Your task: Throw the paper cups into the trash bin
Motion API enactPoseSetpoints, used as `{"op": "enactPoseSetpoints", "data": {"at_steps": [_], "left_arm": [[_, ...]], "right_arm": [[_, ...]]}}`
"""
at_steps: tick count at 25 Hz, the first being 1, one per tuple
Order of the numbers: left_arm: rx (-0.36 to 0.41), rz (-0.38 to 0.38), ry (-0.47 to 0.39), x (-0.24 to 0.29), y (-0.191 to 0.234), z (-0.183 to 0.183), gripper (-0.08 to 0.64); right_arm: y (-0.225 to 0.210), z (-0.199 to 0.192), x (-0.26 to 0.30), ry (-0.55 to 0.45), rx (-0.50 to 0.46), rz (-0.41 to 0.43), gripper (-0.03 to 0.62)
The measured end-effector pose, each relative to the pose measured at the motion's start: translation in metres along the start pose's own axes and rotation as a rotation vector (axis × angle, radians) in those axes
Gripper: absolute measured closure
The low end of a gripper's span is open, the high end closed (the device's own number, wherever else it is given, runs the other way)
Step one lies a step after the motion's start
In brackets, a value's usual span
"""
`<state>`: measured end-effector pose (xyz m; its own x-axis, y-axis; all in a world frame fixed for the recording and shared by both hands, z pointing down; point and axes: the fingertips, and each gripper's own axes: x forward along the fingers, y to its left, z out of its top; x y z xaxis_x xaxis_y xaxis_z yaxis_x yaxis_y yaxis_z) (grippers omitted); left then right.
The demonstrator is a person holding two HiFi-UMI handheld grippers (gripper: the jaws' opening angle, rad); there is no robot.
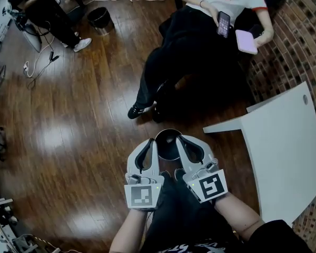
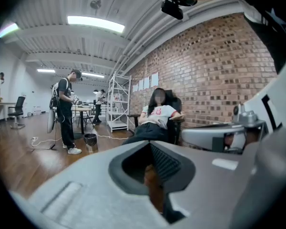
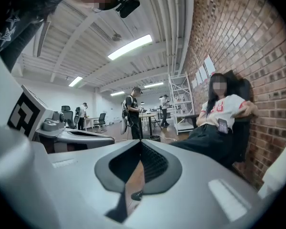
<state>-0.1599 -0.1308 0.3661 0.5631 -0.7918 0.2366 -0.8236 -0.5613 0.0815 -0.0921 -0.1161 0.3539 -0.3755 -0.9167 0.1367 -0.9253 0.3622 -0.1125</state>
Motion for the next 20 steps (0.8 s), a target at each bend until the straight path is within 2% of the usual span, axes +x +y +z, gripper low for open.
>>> {"op": "enactPoseSetpoints", "data": {"at_steps": [5,11,15,20], "left_arm": [[0.014,-0.014,-0.068,-0.021,0.003,0.060,0.555],[0.046,-0.030,-0.148,-0.056,-0.005,0.124,0.555],[0.039,-0.027,-0.199,-0.067,-0.001,0.155,0.555],[0.078,-0.071,-0.277,-0.085,-0.011,0.192,0.555]], "right_arm": [[0.011,0.071,-0.009,-0.104,-0.053,-0.013,0.584],[0.021,0.156,-0.046,-0.283,-0.156,-0.053,0.586],[0.027,0.190,-0.054,-0.356,-0.182,-0.063,0.586],[0.039,0.220,-0.064,-0.413,-0.211,-0.065,0.586]]}}
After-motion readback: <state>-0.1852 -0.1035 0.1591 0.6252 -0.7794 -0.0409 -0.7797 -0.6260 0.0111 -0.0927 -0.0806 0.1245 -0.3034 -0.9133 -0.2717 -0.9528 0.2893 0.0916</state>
